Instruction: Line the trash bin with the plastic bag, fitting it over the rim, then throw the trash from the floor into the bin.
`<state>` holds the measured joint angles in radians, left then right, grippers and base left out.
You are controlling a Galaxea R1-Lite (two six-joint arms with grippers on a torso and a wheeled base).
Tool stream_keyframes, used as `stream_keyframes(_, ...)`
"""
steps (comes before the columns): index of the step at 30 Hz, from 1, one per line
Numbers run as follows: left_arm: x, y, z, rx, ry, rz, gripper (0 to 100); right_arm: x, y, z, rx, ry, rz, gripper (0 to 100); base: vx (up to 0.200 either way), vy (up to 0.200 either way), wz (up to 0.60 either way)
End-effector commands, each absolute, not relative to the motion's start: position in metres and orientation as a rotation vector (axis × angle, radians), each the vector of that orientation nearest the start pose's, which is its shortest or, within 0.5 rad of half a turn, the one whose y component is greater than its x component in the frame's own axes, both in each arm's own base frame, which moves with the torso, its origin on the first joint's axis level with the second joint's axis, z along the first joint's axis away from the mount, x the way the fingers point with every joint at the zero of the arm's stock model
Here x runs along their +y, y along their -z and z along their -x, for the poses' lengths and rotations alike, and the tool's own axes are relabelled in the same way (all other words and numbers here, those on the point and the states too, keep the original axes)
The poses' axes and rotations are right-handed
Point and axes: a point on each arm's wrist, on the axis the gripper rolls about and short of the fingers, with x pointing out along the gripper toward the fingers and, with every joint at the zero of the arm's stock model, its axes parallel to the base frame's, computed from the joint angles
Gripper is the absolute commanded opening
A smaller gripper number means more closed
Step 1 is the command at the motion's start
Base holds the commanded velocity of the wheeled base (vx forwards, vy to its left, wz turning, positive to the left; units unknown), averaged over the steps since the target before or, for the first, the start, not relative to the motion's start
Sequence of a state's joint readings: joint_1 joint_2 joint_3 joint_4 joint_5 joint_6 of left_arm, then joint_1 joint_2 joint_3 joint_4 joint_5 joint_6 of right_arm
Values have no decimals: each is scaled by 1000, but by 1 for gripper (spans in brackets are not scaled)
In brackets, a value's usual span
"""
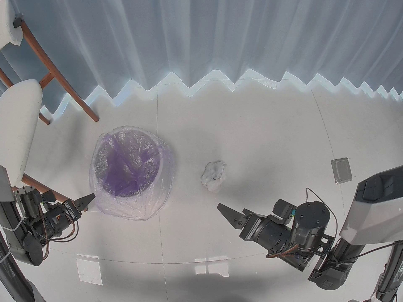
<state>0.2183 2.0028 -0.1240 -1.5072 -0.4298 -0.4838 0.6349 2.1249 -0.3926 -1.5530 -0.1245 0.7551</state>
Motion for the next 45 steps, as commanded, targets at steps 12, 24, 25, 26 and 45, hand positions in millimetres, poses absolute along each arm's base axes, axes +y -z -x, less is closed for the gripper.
stream_keyframes(12, 74, -18, -243, 444, 47, 567, 100, 199, -41, -238, 388, -470, -634, 100, 0, 0, 0)
stream_keyframes(24, 76, 6, -272, 476, 232, 601, 100, 199, -41, -238, 387, -474, -602, 100, 0, 0, 0)
stream_keyframes(25, 77, 7, -276, 471, 233, 599, 100, 198, -41, -238, 387, -474, -599, 100, 0, 0, 0)
stream_keyframes(26, 78, 8, -277, 468, 235, 597, 100, 198, -41, -237, 391, -472, -597, 100, 0, 0, 0)
stream_keyframes(45, 68, 6, -314, 408, 303, 625, 100, 192, -46, -230, 392, -473, -582, 100, 0, 0, 0)
